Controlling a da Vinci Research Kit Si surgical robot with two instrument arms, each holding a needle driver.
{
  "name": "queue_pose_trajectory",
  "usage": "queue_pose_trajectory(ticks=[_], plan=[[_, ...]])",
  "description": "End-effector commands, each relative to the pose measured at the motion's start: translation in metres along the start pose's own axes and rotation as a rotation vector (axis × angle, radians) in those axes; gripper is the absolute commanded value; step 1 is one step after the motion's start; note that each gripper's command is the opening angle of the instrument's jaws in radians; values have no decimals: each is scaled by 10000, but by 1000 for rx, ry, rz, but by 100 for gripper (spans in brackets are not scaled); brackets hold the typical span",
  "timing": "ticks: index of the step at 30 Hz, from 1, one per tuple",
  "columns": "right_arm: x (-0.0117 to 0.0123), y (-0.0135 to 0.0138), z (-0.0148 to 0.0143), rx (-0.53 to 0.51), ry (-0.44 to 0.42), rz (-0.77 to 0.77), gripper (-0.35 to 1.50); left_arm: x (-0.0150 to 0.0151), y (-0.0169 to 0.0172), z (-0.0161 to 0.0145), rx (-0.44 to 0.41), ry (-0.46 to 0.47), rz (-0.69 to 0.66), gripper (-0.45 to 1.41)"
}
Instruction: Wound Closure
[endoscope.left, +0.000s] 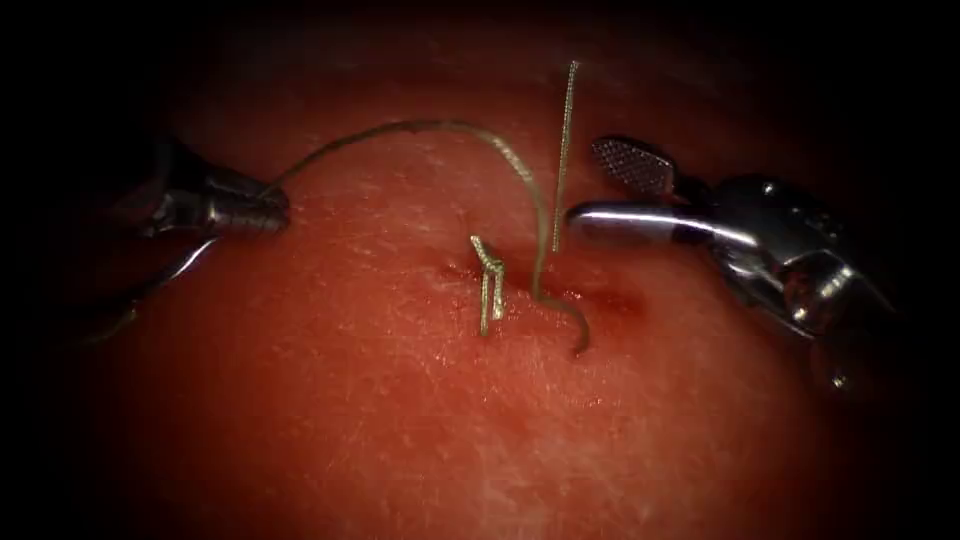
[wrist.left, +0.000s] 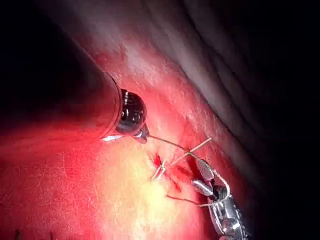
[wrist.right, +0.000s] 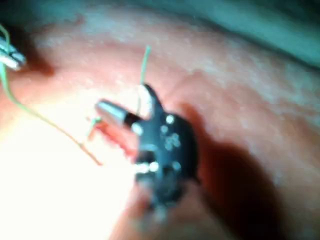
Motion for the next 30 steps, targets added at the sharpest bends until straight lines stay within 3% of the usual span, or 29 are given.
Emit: queue_pose_trajectory(ticks=[1,3,5,6,7,14,17,30], plan=[[-5,0,0,22,-5,-25,135,1,1,7,1,-2,44,-35],[-3,-2,-3,64,-17,-48,125,5,5,8,8,-3,92,-35],[0,-8,-5,109,-54,-94,79,10,7,13,15,-4,110,-35],[2,-12,-5,116,-69,-122,42,12,8,16,18,-4,108,-35],[5,-24,-4,116,-83,-189,-35,17,8,25,27,-5,102,-35],[17,-55,31,146,-73,-300,-35,27,1,52,42,-17,87,-35],[12,-62,44,161,-68,-302,-35,22,-3,59,43,-31,81,-35],[11,-79,46,189,-78,-311,-35,-4,-25,121,94,-86,30,-35]])
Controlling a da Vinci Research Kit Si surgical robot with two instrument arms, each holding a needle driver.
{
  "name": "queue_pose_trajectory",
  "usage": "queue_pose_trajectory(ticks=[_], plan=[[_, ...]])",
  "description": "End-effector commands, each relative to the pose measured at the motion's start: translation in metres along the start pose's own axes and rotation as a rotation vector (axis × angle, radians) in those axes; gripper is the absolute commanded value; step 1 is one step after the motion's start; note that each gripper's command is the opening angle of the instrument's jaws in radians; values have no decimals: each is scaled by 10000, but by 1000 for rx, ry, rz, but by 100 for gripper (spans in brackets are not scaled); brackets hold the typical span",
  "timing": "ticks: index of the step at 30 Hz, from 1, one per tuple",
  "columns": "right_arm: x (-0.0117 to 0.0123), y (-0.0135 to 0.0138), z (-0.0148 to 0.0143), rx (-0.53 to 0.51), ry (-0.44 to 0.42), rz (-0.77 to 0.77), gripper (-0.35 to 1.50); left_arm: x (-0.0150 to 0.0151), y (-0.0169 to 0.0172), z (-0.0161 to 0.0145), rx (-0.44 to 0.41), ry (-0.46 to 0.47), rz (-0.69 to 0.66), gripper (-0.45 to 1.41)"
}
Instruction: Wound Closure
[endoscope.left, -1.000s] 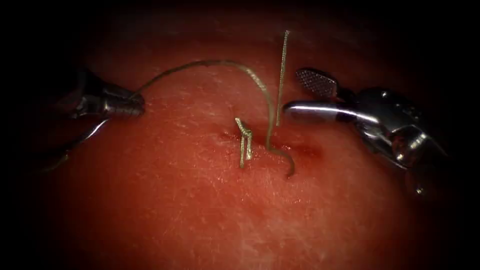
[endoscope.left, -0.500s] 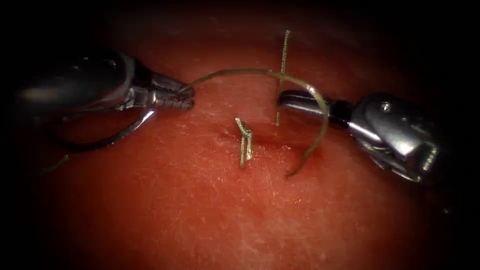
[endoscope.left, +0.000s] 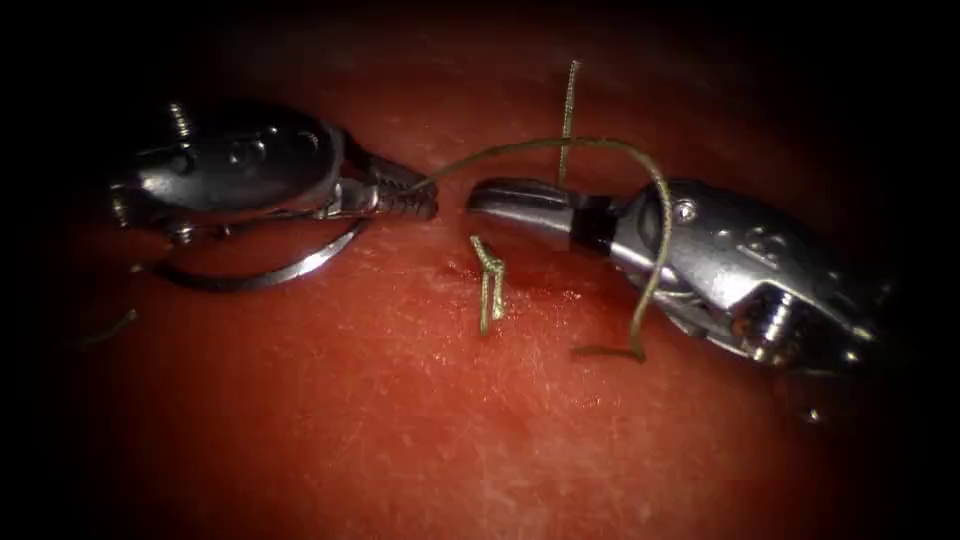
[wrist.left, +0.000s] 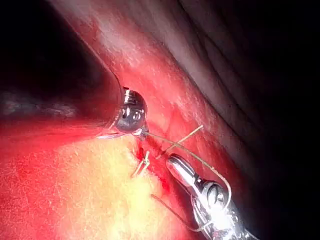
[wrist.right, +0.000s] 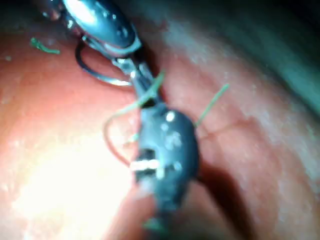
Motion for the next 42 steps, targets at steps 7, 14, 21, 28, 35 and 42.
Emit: queue_pose_trajectory(ticks=[7,14,21,28,35,42], plan=[[17,0,17,-48,99,13,-6,-3,20,25,-9,-34,6,-35],[14,0,27,-160,97,-12,115,1,38,-3,-34,-40,17,-35],[-1,3,26,-157,26,-34,115,16,66,-43,-24,-68,70,-35],[-15,2,23,-158,-46,-49,109,37,88,-63,-42,-83,77,-35],[-24,-3,19,-104,-113,-71,104,63,69,-96,-5,-93,83,-35],[-32,-8,20,-71,-146,-84,101,81,57,-79,-2,-92,95,-35]])
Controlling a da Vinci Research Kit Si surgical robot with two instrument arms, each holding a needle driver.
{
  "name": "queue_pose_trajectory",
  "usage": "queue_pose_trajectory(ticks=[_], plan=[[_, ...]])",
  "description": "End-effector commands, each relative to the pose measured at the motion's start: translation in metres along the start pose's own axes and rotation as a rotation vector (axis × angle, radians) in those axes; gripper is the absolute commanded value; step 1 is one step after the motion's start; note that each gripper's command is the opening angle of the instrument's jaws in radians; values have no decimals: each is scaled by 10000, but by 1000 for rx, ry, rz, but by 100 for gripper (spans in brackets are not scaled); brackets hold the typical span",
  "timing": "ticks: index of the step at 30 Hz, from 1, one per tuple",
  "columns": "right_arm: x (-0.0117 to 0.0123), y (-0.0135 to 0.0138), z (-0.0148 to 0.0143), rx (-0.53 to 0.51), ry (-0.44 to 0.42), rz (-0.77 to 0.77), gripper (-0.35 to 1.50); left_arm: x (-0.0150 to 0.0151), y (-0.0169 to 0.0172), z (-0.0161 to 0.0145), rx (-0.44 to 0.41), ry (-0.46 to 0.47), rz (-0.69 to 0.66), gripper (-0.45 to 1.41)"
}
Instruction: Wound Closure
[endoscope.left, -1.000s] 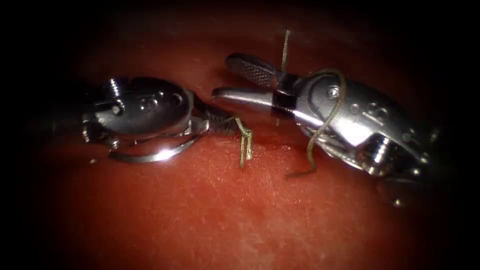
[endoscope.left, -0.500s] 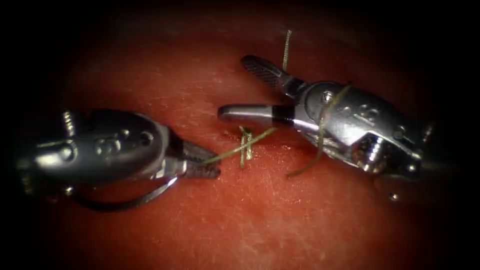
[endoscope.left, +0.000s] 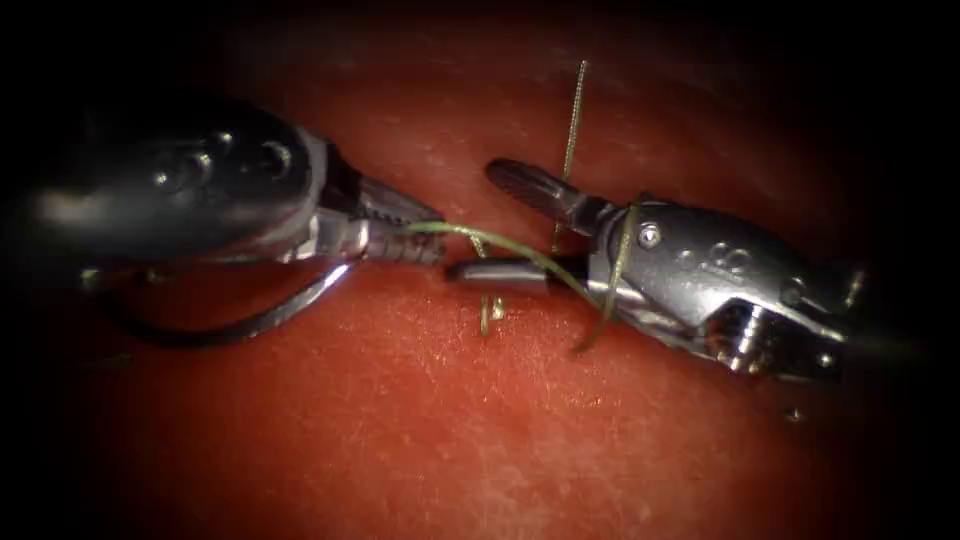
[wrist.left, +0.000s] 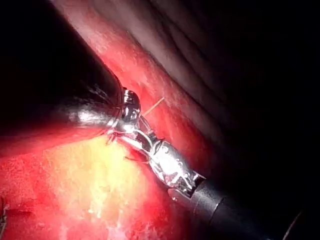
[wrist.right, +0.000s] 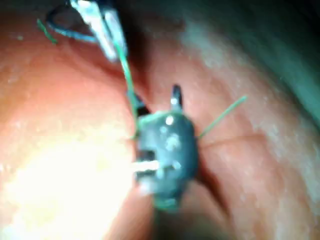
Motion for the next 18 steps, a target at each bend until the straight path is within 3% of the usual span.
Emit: queue_pose_trajectory(ticks=[1,9,18], plan=[[-6,-4,10,14,1,-2,101,3,-5,11,-2,2,2,-35],[-8,-11,6,73,9,-8,91,6,-58,34,29,-12,26,-35],[-7,-15,9,100,16,-9,81,-25,-70,69,36,-54,56,-35]])
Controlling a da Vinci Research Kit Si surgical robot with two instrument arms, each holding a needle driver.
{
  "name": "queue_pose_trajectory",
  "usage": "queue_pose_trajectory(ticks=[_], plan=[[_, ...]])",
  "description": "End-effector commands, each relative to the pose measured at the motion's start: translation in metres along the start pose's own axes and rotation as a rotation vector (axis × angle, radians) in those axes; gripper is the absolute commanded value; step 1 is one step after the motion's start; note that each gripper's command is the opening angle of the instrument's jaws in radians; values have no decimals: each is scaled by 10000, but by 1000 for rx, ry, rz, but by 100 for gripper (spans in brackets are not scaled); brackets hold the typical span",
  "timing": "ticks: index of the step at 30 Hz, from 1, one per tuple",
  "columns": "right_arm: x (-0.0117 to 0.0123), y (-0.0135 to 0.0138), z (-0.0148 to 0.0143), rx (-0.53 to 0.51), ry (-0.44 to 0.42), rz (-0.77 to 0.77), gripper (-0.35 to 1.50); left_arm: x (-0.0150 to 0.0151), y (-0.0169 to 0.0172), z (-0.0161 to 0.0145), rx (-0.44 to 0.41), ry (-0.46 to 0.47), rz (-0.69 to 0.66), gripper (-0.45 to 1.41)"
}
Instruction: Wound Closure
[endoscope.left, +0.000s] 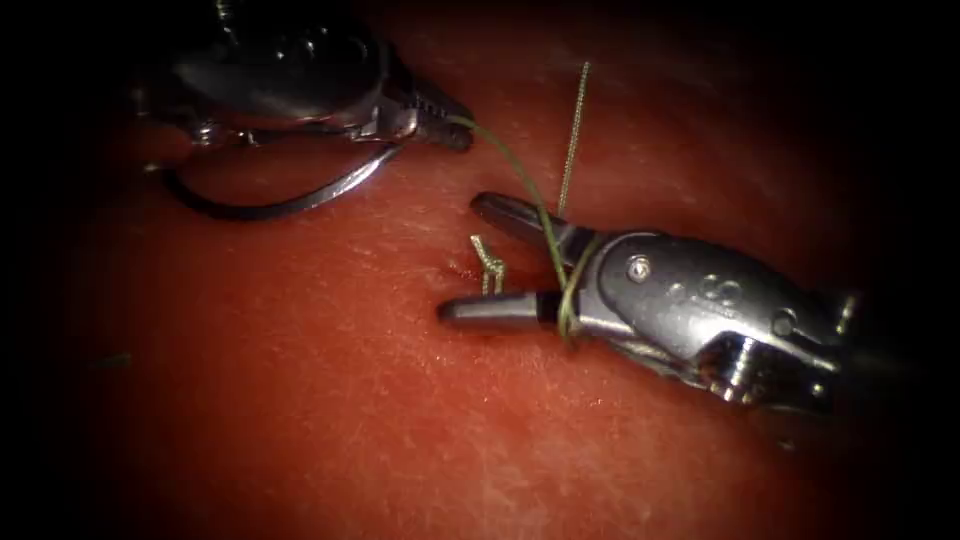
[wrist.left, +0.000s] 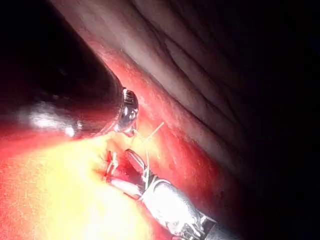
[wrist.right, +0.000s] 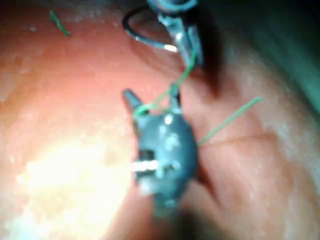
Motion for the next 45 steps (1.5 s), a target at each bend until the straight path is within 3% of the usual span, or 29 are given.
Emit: queue_pose_trajectory(ticks=[1,11,13,17,26,32,45], plan=[[-3,-1,11,5,9,0,81,1,0,11,-5,4,6,-35],[0,5,4,7,169,40,66,-4,4,48,-19,11,8,-35],[-3,13,0,2,252,92,57,-15,7,52,-21,11,13,-35],[-5,24,-2,-67,308,121,56,-17,18,54,-28,13,18,-35],[-20,41,-16,-258,329,235,57,-8,46,48,-41,18,19,-35],[-26,48,-31,-370,273,355,62,-1,67,31,-55,22,19,-35],[-26,65,-33,-483,181,524,56,6,69,30,-57,23,15,-35]])
